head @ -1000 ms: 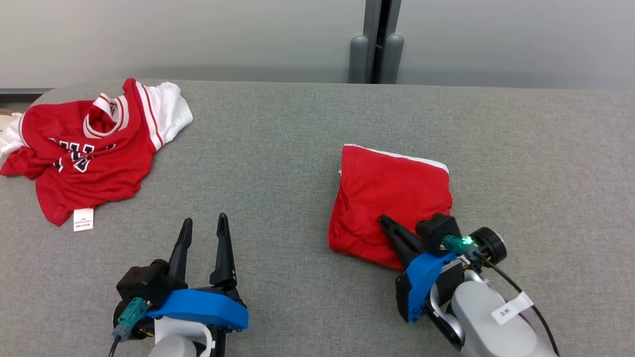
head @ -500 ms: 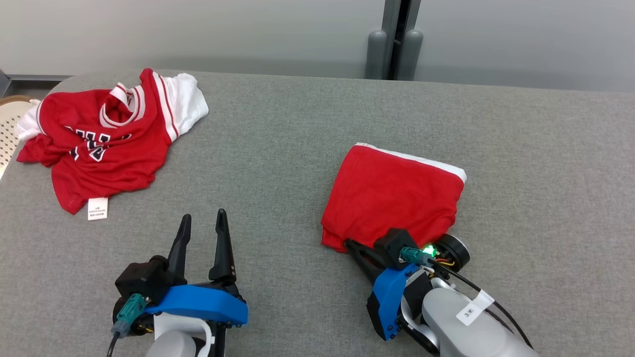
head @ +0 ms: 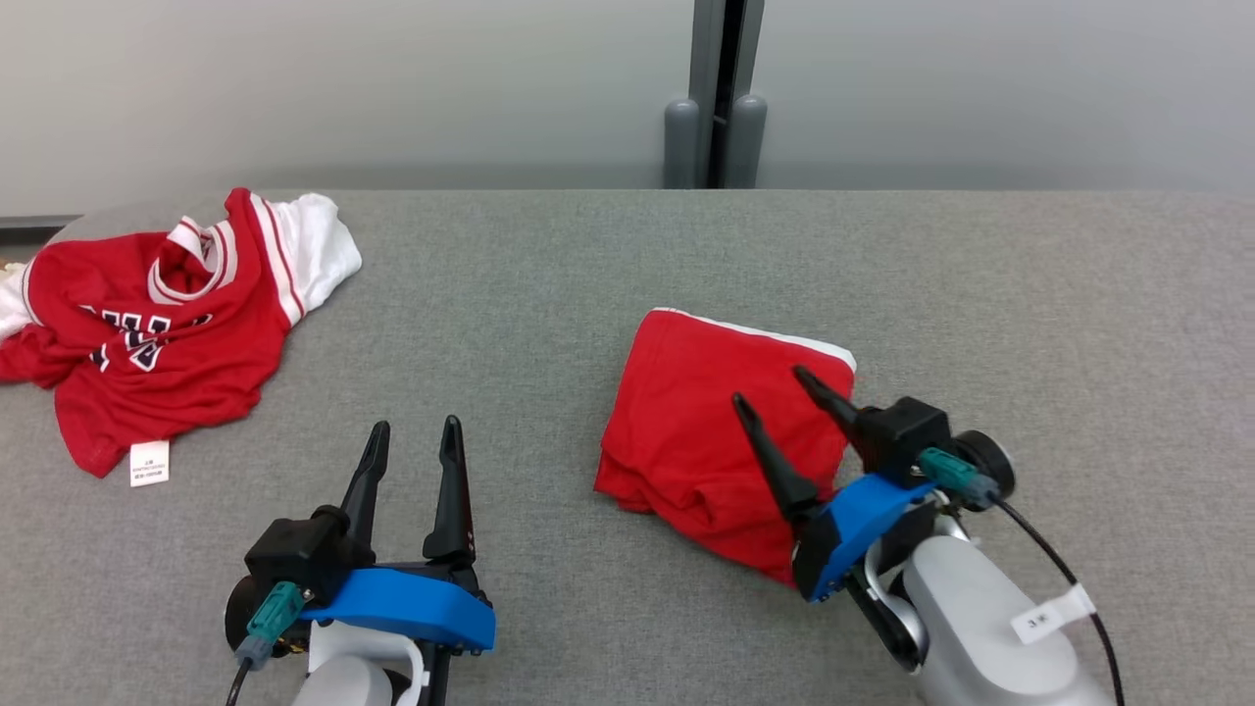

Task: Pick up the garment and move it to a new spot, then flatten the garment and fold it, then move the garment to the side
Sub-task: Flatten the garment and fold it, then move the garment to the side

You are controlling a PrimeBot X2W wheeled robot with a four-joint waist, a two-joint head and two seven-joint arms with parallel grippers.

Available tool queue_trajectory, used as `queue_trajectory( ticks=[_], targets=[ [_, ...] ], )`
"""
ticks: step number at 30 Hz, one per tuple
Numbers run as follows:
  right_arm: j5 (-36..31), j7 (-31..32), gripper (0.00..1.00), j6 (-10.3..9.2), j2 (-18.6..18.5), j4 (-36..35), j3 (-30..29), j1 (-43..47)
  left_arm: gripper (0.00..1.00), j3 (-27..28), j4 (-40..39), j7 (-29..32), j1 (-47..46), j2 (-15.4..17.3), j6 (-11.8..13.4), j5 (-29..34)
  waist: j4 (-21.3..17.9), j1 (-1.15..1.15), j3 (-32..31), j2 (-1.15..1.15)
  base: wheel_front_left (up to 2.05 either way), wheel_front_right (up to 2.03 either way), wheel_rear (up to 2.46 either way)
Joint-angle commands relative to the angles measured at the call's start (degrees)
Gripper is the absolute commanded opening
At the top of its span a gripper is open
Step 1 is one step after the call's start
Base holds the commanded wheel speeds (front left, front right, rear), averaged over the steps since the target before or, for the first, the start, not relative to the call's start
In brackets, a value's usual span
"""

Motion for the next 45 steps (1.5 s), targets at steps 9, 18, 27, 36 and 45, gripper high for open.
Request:
queue_trajectory(
  ticks=[9, 18, 27, 36, 45],
  targets=[
    [-5.8, -0.3, 1.0, 0.0, 0.2, -13.7, -17.7, 15.4, 1.0, 0.8, 1.5, -0.3, 2.7, 1.0, -1.0, 4.6, -2.0, 0.0, -3.4, 0.0, 0.0, 0.0, 0.0],
    [-4.4, -0.3, 1.0, 0.0, 0.2, -19.4, -20.9, 24.2, 1.0, 5.3, 1.4, -0.3, 7.3, 0.0, -1.5, 5.8, -2.6, 0.0, -4.6, 0.0, 0.0, 0.0, 0.0],
    [-5.0, -0.3, 1.0, 0.0, 0.2, -18.8, -21.6, 24.1, 1.0, 7.6, 1.1, -0.3, 9.0, -1.0, -2.2, 7.5, -2.1, 0.0, -4.5, 0.0, 0.0, 0.0, 0.0],
    [-4.9, -0.3, 1.0, 0.0, 0.2, -17.8, -21.5, 23.2, 1.0, 7.7, 1.4, -0.3, 8.7, -1.7, -3.0, 8.6, -1.7, 0.0, -4.4, 0.0, 0.0, 0.0, 0.0],
    [-4.9, -0.3, 1.0, 0.0, 0.2, -16.8, -21.2, 21.6, 1.0, 8.3, 1.1, -0.3, 8.3, -2.2, -3.5, 9.3, -1.5, 0.0, -3.8, 0.0, 0.0, 0.0, 0.0]
  ],
)
